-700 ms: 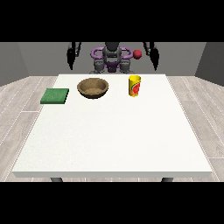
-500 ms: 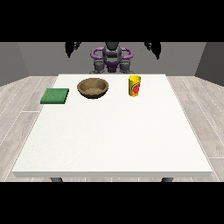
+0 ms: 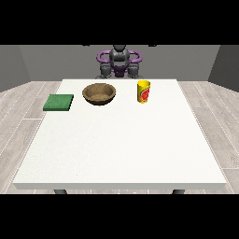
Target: Pick the cup and pour the ball into the bowl, then pick the bowl and place it on the pad
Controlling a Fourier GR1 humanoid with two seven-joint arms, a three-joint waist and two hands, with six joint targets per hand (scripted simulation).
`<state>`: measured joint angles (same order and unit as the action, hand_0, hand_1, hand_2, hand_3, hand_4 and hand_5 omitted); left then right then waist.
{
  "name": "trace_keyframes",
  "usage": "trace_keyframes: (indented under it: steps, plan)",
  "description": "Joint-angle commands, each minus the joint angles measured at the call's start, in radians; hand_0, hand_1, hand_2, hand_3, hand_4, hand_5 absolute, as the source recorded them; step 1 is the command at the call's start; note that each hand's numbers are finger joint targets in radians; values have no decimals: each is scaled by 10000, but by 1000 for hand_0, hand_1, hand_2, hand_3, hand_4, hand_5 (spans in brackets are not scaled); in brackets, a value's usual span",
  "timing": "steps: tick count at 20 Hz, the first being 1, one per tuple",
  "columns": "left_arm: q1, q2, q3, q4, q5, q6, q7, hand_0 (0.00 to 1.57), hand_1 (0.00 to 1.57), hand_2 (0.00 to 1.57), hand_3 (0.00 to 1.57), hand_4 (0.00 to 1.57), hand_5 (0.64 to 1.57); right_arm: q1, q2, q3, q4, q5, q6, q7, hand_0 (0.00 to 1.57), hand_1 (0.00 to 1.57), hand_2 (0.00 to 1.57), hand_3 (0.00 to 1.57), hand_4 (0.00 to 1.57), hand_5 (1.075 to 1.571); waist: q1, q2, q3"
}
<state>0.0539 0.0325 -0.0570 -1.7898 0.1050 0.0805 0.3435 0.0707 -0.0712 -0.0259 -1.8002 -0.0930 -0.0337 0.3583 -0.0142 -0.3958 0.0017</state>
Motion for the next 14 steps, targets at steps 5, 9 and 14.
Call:
trace_keyframes:
  steps: [5,9,14]
  plan:
    - [-1386,-315,-826,-1312,-649,976,683,0,0,0,0,591,1557,-1511,-366,-680,-1619,-356,-548,1291,0,0,0,0,760,1549,-72,2026,-18]
    - [-1955,-286,-394,88,-1055,857,-1455,0,0,0,0,593,1550,-1882,317,47,-1219,335,-694,-322,0,0,0,0,721,1546,-339,3892,-24]
    - [-1988,305,467,1055,-750,151,-3635,0,0,0,0,570,1520,-1683,-16,-811,-424,-536,247,-2113,0,0,0,0,702,1545,-343,5186,-20]
